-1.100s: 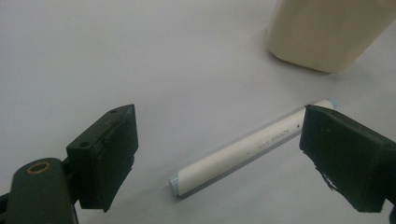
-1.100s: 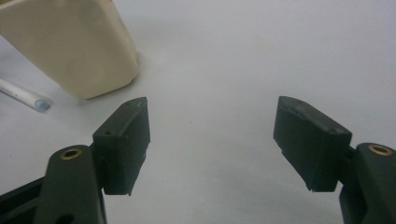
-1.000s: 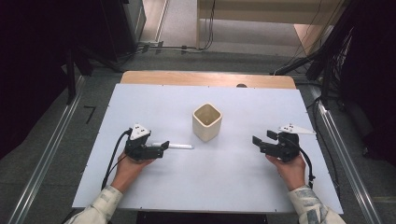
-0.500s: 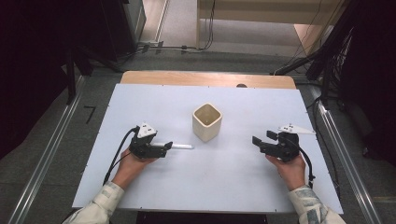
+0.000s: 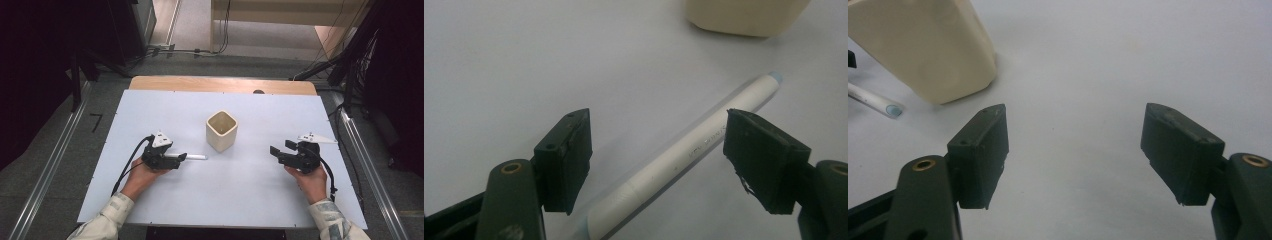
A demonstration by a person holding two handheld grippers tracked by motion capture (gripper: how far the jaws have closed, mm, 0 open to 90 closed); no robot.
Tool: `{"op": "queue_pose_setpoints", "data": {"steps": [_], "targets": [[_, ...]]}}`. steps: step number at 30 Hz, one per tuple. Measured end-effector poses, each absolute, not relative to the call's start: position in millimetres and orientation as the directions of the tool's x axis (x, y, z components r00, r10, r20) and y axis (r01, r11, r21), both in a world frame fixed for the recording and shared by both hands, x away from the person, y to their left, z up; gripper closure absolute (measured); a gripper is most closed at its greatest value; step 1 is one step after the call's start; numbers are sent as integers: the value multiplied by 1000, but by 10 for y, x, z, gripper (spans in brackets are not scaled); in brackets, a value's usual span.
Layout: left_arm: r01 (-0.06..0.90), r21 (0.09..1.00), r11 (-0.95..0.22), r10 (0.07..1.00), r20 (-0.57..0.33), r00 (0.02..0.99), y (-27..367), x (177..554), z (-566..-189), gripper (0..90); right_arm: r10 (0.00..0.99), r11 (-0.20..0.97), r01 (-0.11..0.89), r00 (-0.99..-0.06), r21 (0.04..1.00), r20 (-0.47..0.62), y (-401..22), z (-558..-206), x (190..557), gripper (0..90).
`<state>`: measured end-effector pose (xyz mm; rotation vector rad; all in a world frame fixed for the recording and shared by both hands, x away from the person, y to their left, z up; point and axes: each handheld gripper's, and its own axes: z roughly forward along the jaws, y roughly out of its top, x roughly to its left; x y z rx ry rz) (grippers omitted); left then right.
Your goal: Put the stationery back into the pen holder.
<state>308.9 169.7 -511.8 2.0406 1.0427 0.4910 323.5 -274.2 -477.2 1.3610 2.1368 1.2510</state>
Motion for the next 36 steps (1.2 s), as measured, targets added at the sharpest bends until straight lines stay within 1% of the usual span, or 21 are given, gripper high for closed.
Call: {"op": "queue_pose_setpoints", "data": {"steps": [4, 6, 10, 13, 15, 16, 18, 24, 36], "targets": [[497, 787, -366, 809, 5, 588, 1678, 3090, -5108, 302, 848, 165, 574, -498, 802, 181, -2742, -4774, 3236, 253], [490, 790, -369, 799, 0, 601, 1679, 3088, -5095, 328, 848, 166, 574, -499, 802, 181, -2742, -4775, 3237, 253], [471, 800, -371, 794, 10, 608, 1676, 3086, -5069, 347, 846, 168, 575, -501, 801, 183, -2736, -4777, 3237, 253], [474, 797, -375, 778, -8, 629, 1676, 3100, -5071, 381, 847, 166, 578, -499, 799, 184, -2737, -4778, 3239, 253], [478, 787, -389, 768, -10, 641, 1671, 3112, -5087, 383, 847, 167, 579, -499, 798, 185, -2736, -4779, 3239, 253], [483, 781, -394, 764, -13, 645, 1670, 3116, -5095, 401, 846, 168, 578, -500, 798, 184, -2735, -4779, 3239, 253], [479, 780, -402, 762, -4, 647, 1658, 3120, -5106, 406, 846, 169, 579, -501, 798, 185, -2735, -4781, 3241, 253], [499, 759, -418, 753, -17, 658, 1635, 3162, -5113, 400, 845, 168, 581, -502, 796, 188, -2736, -4782, 3242, 253], [497, 729, -471, 728, 2, 686, 1595, 3168, -5162, 506, 843, 168, 582, -503, 796, 190, -2740, -4780, 3241, 253]]}}
